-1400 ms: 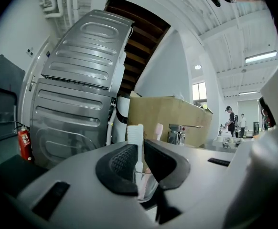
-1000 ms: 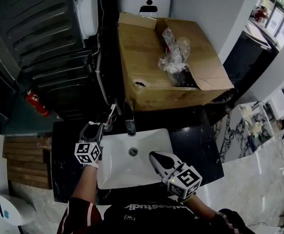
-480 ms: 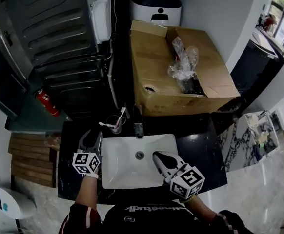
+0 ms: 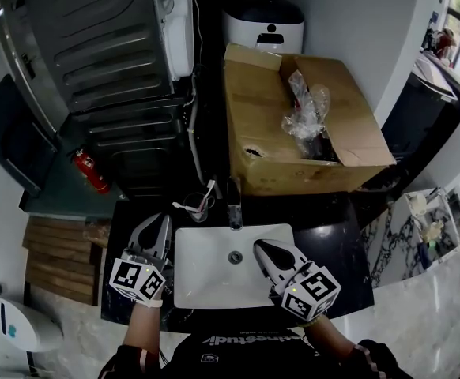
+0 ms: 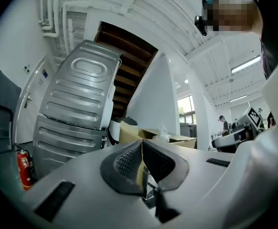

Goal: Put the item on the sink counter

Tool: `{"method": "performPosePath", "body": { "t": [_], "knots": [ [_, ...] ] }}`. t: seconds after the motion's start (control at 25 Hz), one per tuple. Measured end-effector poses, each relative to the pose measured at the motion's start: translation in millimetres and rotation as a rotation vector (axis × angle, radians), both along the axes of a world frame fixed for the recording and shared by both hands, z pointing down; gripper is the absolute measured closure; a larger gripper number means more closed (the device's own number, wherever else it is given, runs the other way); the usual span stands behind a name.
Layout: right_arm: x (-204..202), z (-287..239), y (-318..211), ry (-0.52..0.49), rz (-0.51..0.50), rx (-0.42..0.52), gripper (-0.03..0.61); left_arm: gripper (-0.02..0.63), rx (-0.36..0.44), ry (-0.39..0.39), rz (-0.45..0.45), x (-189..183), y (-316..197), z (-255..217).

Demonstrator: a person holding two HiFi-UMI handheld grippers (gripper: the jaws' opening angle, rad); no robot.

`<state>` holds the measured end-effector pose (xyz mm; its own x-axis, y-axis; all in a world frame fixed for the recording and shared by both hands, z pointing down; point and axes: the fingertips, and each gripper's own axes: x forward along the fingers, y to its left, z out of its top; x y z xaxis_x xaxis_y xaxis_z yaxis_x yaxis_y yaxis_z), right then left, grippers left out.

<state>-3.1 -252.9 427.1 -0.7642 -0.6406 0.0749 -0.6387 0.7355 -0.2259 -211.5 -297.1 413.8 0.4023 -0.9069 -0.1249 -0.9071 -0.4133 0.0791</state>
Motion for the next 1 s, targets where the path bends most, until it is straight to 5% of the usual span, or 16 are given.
{"method": "performPosePath", "body": {
  "t": [0.52,1.0],
  "knots": [
    [-2,-9,8,0.035,0.0,0.044,0.54,0.598,-0.001,-0.025,0.241,109,40,-5],
    [-5,-8,13,0.071,0.005,0.071,0.538,0.598,-0.005,-0.015,0.271,120,44,-2]
  ]
}}
